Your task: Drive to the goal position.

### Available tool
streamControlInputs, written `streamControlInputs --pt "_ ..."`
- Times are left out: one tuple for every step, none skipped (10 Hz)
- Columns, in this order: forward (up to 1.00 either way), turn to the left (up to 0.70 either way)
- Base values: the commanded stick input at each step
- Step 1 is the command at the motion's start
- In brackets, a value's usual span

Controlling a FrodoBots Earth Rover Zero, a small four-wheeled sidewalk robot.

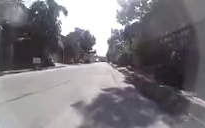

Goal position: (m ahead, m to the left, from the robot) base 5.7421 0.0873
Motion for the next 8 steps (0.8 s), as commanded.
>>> streamControlInputs --pt "1.0 0.0" --pt "1.0 0.0" --pt "1.0 0.0" --pt "1.0 -0.4" --pt "1.0 -0.4" --pt "1.0 -0.13" --pt "1.0 0.0" --pt "1.0 0.0"
